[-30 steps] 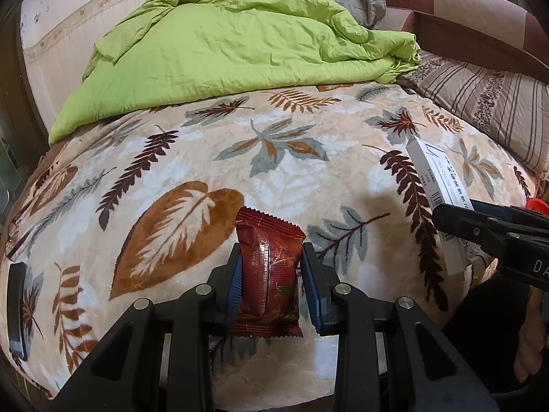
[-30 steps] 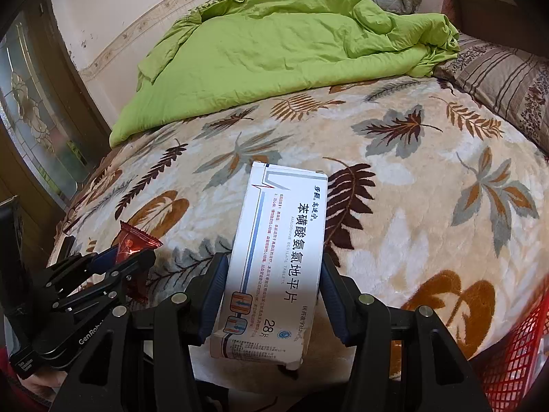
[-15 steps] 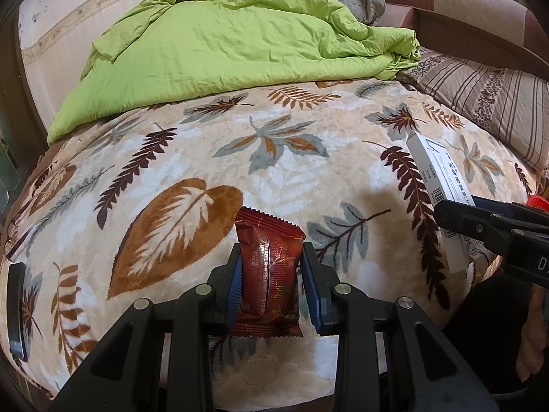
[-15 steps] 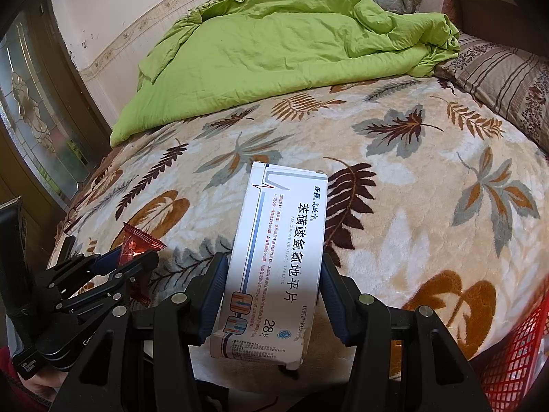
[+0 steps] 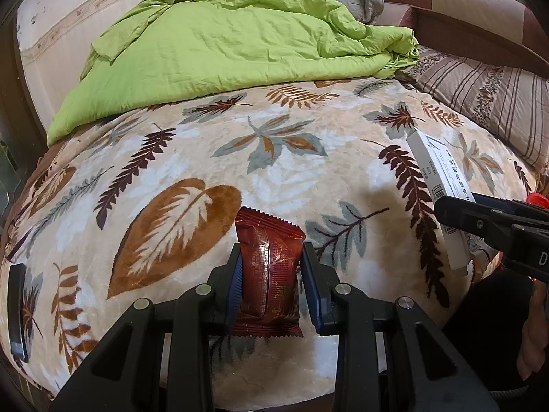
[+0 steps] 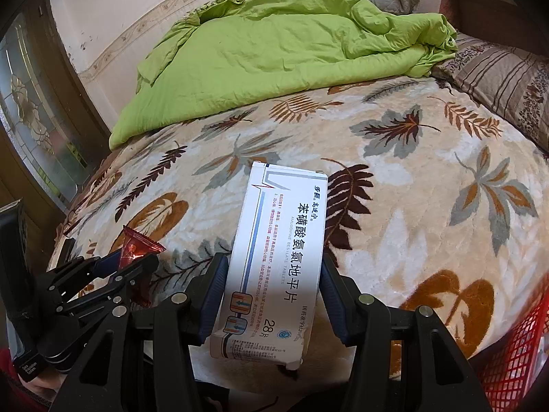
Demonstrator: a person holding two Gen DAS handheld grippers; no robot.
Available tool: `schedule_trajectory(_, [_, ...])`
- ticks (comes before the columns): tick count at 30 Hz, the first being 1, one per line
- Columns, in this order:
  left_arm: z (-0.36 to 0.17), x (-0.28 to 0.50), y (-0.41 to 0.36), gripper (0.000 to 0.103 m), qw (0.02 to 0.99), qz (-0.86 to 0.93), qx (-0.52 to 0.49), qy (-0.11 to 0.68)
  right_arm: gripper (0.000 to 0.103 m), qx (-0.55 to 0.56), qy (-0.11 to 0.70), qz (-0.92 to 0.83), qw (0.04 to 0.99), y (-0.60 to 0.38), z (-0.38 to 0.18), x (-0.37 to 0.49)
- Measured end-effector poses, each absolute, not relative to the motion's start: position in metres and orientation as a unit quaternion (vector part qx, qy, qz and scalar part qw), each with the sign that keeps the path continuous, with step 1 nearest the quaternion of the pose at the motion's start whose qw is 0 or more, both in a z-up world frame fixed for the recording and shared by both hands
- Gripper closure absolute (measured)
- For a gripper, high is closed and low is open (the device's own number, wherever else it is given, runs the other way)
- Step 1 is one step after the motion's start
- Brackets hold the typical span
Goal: Collect trash
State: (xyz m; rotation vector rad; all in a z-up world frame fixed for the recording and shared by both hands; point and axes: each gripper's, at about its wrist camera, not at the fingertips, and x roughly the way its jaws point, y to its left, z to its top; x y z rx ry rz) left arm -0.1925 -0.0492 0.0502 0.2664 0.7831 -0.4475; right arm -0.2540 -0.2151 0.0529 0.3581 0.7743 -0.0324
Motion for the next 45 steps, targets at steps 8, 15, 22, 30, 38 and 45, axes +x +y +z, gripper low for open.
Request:
schedule_trajectory(8, [0.054,-0.195,-0.058,0.072,0.887,-0.233,0.125,0.379,0.046,0.2,0.366,-0.019,0.908,-0.227,0.061,-0.266])
schedule_trajectory(15, [0.085,-0.219,-0.103,0.072,0.868,-0.324,0.139,0.349,0.046,0.258,0.328,-0.071,0.906,-0.279,0.093,-0.331])
schedule_trajectory(22, [0.116,-0.26,-0.189,0.072,0.805,-0.464,0.146,0.338,0.046,0.294,0.286,-0.216,0.886,-0.352,0.116,-0.439])
schedule_trajectory(30, [0.122,-0.319,-0.309,0.071,0.693,-0.6,0.145,0.374,0.044,0.351,0.269,-0.317,0.839,-0.424,0.105,-0.518])
schedule_trajectory(38, [0.1,-0.333,-0.325,0.044,0.693,-0.585,0.154,0.393,0.028,0.325,0.274,-0.38,0.821,-0.43,0.107,-0.537])
schedule_trajectory(45, [0.123,-0.327,-0.247,0.019,0.782,-0.522,0.188,0.285,0.005,0.233,0.282,-0.474,0.801,-0.367,0.123,-0.516])
